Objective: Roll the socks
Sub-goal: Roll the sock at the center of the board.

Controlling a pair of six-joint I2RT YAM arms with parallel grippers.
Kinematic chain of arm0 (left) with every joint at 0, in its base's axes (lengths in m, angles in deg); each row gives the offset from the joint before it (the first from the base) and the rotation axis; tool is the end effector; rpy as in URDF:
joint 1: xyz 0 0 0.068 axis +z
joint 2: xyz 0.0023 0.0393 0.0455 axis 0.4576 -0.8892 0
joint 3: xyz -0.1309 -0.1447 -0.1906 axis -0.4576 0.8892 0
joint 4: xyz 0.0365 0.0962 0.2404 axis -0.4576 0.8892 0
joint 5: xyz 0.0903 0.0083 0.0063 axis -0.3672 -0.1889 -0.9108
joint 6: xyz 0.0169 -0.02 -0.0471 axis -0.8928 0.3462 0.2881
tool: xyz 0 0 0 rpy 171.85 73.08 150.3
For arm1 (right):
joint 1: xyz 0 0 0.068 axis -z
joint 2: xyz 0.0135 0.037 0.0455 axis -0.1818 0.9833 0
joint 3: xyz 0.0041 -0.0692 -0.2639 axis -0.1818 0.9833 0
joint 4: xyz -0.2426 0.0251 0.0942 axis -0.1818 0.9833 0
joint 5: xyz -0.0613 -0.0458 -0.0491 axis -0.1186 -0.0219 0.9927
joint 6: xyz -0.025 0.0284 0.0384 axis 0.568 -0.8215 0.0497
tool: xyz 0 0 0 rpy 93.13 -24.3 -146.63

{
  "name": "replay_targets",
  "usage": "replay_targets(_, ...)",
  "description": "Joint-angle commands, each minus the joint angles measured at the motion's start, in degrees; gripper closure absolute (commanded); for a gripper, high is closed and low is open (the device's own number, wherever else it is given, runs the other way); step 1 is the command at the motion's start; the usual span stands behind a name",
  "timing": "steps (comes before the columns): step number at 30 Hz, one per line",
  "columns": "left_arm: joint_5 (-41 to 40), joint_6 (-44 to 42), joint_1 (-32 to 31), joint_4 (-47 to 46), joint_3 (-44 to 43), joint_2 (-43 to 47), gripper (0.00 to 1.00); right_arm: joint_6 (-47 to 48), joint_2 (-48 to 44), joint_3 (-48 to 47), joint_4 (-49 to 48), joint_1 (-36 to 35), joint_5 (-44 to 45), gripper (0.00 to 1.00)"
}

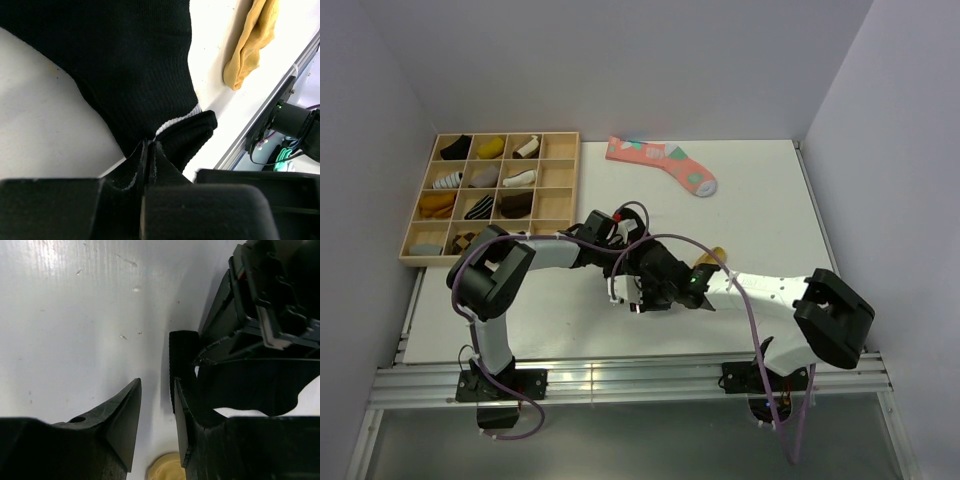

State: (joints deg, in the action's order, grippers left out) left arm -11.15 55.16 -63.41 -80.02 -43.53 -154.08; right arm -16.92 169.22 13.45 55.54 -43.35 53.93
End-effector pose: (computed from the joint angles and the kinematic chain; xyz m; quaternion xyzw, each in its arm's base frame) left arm 0.2775 -0.2280 0.1243 0.1014 0.9091 -0.3978 0.0700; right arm 0.1573 0.2275 0.1844 -0.7215 0.6012 0.1286 0.3186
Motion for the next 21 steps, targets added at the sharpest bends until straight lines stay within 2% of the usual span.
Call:
replay_targets(1,-3.23,-2.97,-0.29,6.97,2.02,-2.63,0.99,1.86,2.50,0.44,-4.14,-1.19,4.69,0.60)
replay_targets(14,-3.06,-2.79,-0.29,6.00,3.69,-1.84,1.00,4.58,7.25,3.17,-11.26,-1.20,13.03,0.59)
replay_targets(21,-2.53,-2.36,-0.20,5.30,4.39,-1.39,1.00,3.97,9.09,3.78,-12.40,-0.67,13.40,0.59)
